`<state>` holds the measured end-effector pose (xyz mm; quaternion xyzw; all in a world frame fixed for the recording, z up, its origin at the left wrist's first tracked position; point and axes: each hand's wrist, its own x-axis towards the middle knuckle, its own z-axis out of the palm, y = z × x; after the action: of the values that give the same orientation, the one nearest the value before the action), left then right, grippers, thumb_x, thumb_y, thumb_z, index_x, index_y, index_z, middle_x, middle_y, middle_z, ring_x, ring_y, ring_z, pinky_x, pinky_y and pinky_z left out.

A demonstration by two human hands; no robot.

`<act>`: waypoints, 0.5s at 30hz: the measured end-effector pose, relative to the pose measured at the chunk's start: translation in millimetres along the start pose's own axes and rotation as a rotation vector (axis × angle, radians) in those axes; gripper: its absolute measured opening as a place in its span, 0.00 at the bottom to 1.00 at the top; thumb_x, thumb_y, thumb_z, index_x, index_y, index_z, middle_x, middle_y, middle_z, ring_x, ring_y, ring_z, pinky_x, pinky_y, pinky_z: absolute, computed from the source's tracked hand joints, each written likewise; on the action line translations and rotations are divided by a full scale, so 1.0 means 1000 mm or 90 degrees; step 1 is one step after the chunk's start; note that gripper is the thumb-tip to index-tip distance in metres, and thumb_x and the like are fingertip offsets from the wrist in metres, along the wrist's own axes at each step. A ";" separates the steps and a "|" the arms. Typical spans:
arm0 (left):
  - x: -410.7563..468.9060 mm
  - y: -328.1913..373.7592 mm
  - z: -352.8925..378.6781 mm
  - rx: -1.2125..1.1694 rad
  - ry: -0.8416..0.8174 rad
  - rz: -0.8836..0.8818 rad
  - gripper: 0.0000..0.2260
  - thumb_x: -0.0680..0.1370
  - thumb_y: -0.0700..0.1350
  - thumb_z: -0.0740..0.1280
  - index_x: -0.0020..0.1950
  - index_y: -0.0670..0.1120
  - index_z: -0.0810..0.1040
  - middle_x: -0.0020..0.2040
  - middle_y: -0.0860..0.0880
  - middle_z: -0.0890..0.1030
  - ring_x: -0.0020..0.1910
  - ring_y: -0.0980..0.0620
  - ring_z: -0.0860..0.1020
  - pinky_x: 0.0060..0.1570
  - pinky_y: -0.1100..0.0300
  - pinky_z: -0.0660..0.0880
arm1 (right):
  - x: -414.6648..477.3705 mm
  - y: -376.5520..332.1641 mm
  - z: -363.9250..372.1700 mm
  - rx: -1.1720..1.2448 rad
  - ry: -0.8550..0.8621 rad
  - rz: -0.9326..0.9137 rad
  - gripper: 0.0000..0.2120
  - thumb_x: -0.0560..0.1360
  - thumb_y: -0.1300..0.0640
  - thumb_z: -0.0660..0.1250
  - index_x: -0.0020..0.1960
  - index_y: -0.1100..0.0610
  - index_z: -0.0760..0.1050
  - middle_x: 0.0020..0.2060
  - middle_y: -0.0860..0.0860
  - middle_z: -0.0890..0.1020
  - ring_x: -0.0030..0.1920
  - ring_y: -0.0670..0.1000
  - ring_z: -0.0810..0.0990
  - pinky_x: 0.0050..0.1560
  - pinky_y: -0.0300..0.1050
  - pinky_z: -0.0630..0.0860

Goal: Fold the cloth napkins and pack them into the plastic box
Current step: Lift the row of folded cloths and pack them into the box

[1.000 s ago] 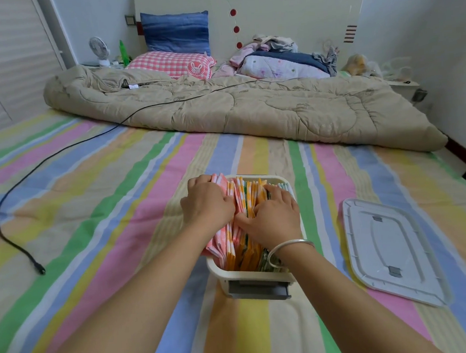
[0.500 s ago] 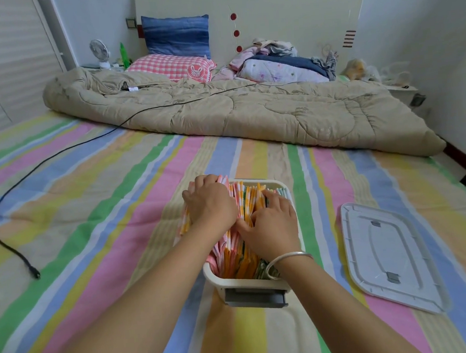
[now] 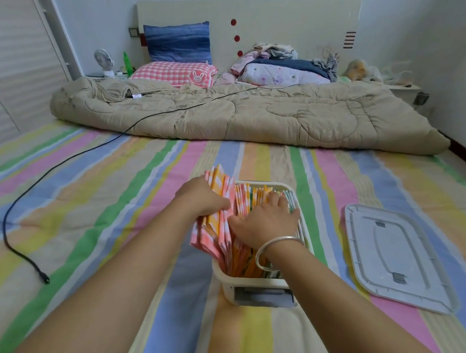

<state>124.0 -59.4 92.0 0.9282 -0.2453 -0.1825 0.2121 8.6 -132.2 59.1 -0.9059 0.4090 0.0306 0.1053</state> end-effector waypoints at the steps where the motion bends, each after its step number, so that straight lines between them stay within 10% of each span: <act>1: 0.000 0.000 0.002 0.023 0.027 0.006 0.25 0.73 0.51 0.73 0.65 0.41 0.73 0.50 0.43 0.77 0.50 0.43 0.77 0.41 0.56 0.72 | 0.001 -0.003 0.001 -0.007 0.000 0.002 0.42 0.75 0.30 0.51 0.76 0.60 0.60 0.78 0.59 0.50 0.77 0.61 0.47 0.74 0.68 0.47; 8: -0.007 0.016 0.010 0.074 0.063 -0.001 0.29 0.75 0.45 0.69 0.73 0.43 0.63 0.63 0.43 0.75 0.61 0.41 0.76 0.50 0.53 0.73 | 0.004 0.014 0.019 0.173 0.140 0.008 0.28 0.72 0.34 0.61 0.54 0.57 0.83 0.76 0.50 0.60 0.76 0.55 0.55 0.76 0.58 0.47; 15: -0.024 0.043 0.017 0.167 0.116 0.009 0.31 0.77 0.41 0.68 0.76 0.42 0.58 0.64 0.43 0.75 0.62 0.41 0.76 0.46 0.55 0.68 | 0.004 0.027 0.026 0.317 0.227 0.008 0.22 0.70 0.37 0.68 0.33 0.55 0.83 0.72 0.50 0.70 0.72 0.53 0.63 0.75 0.53 0.54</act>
<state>81.1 -85.8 103.7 0.9588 -0.2535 -0.0628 0.1118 -8.6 -147.0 28.9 -0.8405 0.4218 -0.2298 0.2506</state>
